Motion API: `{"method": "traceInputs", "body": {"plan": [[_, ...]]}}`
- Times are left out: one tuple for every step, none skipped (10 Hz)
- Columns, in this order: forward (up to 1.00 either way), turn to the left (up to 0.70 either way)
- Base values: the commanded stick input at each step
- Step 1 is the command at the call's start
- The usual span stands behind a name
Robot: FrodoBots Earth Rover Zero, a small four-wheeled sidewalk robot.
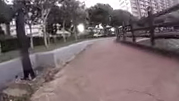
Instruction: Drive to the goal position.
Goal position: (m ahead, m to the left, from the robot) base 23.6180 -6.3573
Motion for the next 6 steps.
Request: {"method": "traceInputs", "body": {"plan": [[0.70, 0.00], [0.70, 0.00], [0.70, 0.00], [0.70, -0.07], [0.70, -0.27], [0.70, -0.27]]}}
